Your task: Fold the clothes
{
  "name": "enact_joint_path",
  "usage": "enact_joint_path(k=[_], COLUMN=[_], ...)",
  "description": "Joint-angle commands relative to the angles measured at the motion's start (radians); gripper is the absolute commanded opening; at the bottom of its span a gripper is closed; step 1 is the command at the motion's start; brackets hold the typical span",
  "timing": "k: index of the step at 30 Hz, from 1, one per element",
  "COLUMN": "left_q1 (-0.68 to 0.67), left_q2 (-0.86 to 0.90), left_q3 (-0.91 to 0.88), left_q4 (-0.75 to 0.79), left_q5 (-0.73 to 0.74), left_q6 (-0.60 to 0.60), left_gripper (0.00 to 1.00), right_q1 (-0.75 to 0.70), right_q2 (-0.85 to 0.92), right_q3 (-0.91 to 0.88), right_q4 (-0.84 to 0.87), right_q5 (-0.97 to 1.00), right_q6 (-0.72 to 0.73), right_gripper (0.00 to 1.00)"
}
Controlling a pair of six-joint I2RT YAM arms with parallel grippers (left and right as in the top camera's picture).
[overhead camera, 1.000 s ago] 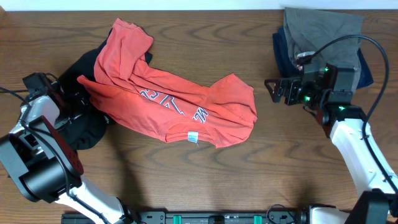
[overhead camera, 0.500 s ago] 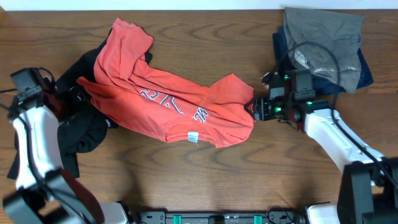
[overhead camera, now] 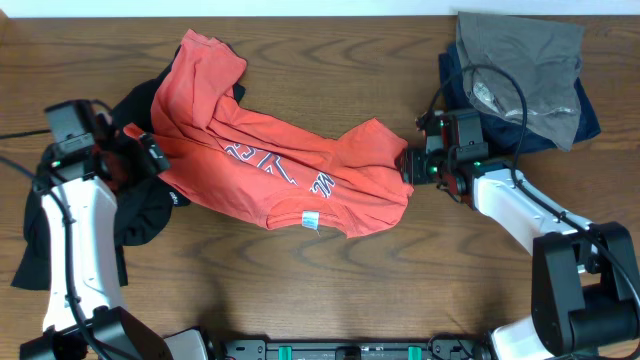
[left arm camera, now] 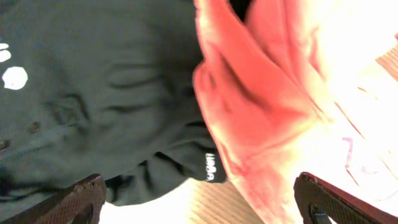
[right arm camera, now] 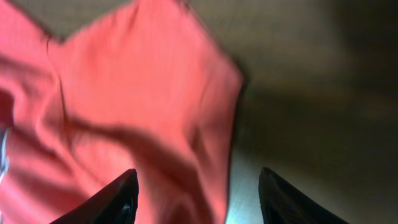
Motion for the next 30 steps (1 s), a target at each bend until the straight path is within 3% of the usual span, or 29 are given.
enact_joint_path(k=[1,18,22,25,30], left_q1=[-0.037,-0.056,-0.074,-0.105,-0.154], left_q2=[0.02,0.048,0.05,0.055,0.068], left_q3=[-0.006,-0.015,-0.023,-0.023,-0.023], left_q4=[0.001,0.03,0.064,0.087,0.126], left_q5=[0.005,0.006,0.006,0.006,0.006], left_q6=[0.002,-0.002,-0.003,-0.002,-0.002], left_gripper=[0.98,0.98,0.98,0.98,0.98], right_q1=[0.004,0.035,0.072,0.09,0.081], right_q2=[0.048,0.267,0.29,0.29,0.252], right_q3=[0.014,0.015,0.015,0.037,0.162], right_q4=[0.05,0.29,0.357,0.385,0.251], right_q5=[0.053,-0.01,-0.01,-0.01,-0.056], right_q6=[0.016,0.049,0.048,0.048,0.048], right_gripper=[0.57,0.43,0.27,0.01,0.01])
